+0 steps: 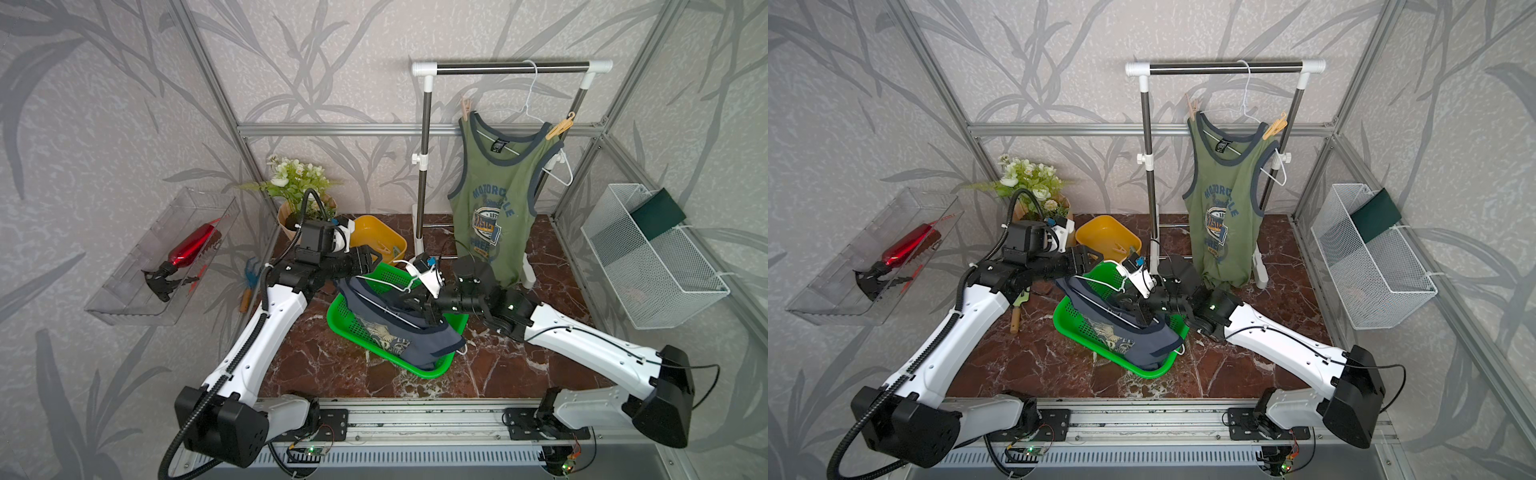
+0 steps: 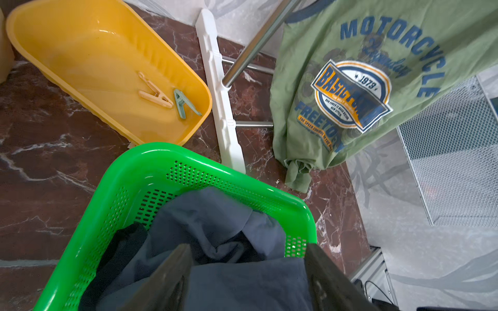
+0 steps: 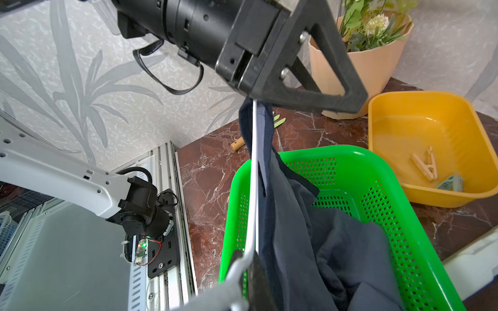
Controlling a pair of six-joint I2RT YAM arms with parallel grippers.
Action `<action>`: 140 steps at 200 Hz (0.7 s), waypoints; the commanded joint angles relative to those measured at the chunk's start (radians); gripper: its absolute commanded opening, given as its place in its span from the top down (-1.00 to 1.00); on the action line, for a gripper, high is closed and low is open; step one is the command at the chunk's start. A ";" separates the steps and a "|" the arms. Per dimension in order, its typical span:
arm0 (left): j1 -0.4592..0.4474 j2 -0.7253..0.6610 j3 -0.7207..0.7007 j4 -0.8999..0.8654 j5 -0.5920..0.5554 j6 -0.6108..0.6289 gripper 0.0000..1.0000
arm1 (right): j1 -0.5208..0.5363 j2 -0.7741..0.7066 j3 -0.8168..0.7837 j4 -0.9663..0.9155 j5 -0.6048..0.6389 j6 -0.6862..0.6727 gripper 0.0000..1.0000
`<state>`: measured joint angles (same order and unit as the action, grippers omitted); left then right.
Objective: Remove the clothespins securing tank tops to the hanger
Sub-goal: Remove the tank top from the hanger.
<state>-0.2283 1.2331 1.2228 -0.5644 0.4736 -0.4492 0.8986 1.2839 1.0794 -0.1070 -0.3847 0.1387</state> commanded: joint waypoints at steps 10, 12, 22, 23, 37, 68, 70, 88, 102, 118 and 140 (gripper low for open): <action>0.009 -0.041 0.021 0.046 -0.015 -0.058 -0.57 | 0.008 -0.068 -0.054 -0.018 0.000 -0.007 1.00; 0.009 -0.042 0.019 0.048 -0.014 -0.061 -0.58 | 0.008 -0.070 -0.057 -0.017 0.000 -0.007 1.00; 0.009 -0.049 0.017 0.060 -0.006 -0.078 -0.63 | 0.008 -0.080 -0.070 -0.018 0.002 -0.005 1.00; 0.009 -0.050 0.017 0.060 -0.004 -0.079 -0.64 | 0.008 -0.081 -0.072 -0.018 0.003 -0.005 1.00; 0.009 -0.061 0.013 0.065 0.001 -0.087 -0.66 | 0.008 -0.101 -0.092 -0.014 0.017 -0.003 1.00; 0.024 -0.118 -0.008 0.048 -0.039 -0.072 -0.65 | -0.005 -0.137 -0.115 -0.024 0.042 0.001 1.00; 0.026 -0.122 -0.011 0.046 -0.042 -0.071 -0.65 | -0.008 -0.139 -0.115 -0.026 0.043 0.001 1.00; 0.049 -0.169 -0.042 0.021 -0.057 -0.066 -0.66 | -0.036 -0.157 -0.122 -0.034 0.043 0.010 1.00; 0.062 -0.205 -0.074 0.003 -0.061 -0.068 -0.69 | -0.069 -0.173 -0.132 -0.033 0.031 0.019 1.00; 0.070 -0.240 -0.113 -0.027 -0.075 -0.067 -0.71 | -0.102 -0.194 -0.139 -0.031 0.016 0.029 1.00; 0.074 -0.280 -0.180 -0.030 -0.076 -0.083 -0.71 | -0.125 -0.217 -0.144 -0.031 0.009 0.037 1.00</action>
<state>-0.1612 0.9859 1.1069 -0.5549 0.4179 -0.5171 0.7929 1.1095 0.9432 -0.1482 -0.3595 0.1574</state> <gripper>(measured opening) 0.854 0.061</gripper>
